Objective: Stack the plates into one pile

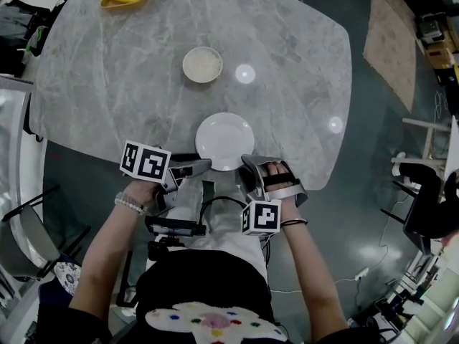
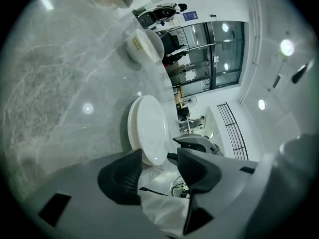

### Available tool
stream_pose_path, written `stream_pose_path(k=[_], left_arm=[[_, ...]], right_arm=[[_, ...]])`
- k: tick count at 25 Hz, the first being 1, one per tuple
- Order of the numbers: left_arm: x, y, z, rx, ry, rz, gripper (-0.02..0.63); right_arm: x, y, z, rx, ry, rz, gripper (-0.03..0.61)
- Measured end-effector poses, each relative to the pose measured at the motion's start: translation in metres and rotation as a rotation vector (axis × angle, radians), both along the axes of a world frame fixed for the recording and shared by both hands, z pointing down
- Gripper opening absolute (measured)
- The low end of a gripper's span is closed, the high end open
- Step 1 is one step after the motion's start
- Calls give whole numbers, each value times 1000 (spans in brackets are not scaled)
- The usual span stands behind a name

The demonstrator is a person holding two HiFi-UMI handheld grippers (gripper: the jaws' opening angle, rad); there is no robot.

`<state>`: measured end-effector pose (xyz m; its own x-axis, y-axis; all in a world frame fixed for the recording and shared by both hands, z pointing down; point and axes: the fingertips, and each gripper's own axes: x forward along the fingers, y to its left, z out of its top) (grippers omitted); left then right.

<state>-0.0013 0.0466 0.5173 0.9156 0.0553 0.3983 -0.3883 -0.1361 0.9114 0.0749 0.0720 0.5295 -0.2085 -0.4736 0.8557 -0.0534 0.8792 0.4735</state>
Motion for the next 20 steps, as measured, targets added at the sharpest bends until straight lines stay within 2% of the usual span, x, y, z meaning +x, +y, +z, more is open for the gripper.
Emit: stream_pose_path(k=[2,7,12,14,16,18,20], left_arm=[[-1,1,1,10,-21,20,224],[-8,-7,1,20,-29,5,227],[-20,-14,0,73,-68,27,225],[-31,-29,-4,160,-105,-5,190],[-41,-50,-14,302,-159,-48,128],[-49,-71,-34,453,-208,-108,55],[-52,-87,-58,572,-224,-168,18]], right_arm=[[1,-1,-1,-7,-19,11,189],[1,-5,-5,-14,-78,46,189],[-4,-8,-12,-28,-158,84,189],[-5,-15,-21,-38,-255,156,172],[-4,-26,-39,-38,-388,267,152],[-3,-41,-63,-3,-506,368,107],[2,-56,-85,51,-601,451,49]])
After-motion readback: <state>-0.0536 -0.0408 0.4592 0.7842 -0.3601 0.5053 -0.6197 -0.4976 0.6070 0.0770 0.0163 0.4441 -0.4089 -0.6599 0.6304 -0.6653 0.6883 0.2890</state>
